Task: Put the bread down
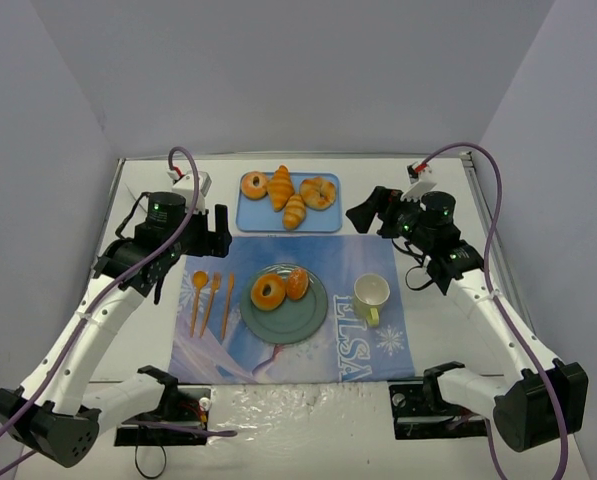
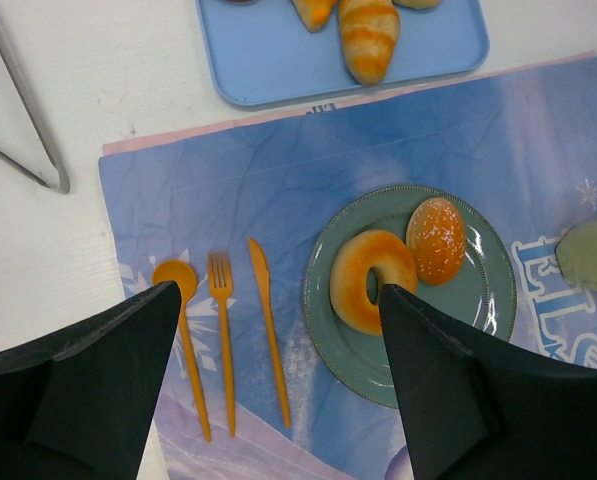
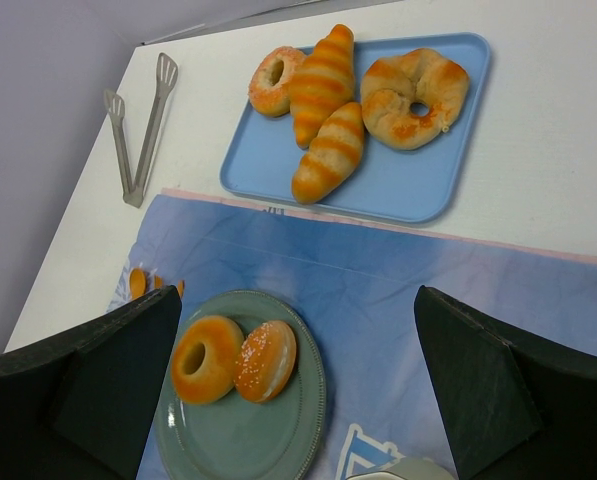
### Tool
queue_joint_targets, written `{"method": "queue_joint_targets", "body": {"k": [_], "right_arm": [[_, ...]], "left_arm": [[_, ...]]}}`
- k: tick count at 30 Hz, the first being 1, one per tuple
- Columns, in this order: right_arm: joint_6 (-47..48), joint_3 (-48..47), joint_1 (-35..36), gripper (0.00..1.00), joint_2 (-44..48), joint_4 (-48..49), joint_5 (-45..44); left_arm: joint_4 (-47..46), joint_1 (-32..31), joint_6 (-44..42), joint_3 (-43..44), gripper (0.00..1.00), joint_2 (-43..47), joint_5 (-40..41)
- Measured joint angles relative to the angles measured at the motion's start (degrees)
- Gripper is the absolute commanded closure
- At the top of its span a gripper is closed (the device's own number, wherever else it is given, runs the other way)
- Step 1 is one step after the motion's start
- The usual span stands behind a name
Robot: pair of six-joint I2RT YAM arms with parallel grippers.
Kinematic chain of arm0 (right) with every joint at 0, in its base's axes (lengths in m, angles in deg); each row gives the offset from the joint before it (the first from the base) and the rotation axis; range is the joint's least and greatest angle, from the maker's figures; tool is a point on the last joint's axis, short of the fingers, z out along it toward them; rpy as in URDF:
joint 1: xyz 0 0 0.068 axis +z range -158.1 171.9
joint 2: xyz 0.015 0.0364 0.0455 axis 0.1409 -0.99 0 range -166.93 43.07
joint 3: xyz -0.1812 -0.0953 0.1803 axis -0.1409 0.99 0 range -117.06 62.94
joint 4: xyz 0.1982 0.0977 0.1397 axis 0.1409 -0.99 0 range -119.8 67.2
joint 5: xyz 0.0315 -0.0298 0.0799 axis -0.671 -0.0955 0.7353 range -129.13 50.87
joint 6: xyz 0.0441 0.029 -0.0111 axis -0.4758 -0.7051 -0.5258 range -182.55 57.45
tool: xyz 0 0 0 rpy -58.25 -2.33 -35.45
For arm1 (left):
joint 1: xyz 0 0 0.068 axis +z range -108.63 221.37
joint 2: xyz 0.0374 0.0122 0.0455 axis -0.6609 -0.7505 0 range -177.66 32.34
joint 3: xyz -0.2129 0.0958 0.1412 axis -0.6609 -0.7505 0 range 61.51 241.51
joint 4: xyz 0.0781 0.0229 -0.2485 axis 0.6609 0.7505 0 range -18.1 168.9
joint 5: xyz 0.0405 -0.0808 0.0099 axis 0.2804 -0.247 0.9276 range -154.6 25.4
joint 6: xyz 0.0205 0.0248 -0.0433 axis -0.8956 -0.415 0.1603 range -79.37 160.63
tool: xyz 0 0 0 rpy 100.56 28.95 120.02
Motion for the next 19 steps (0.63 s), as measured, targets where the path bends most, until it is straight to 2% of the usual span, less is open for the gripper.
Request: {"method": "queue_joint_targets", "body": {"k": [19], "right_arm": [[-0.4, 0.0, 0.0, 0.0, 0.0, 0.0, -0.5]], "left_arm": [[-1.1, -0.2, -0.2, -1.5, 0.23, 0.7, -0.1]]}}
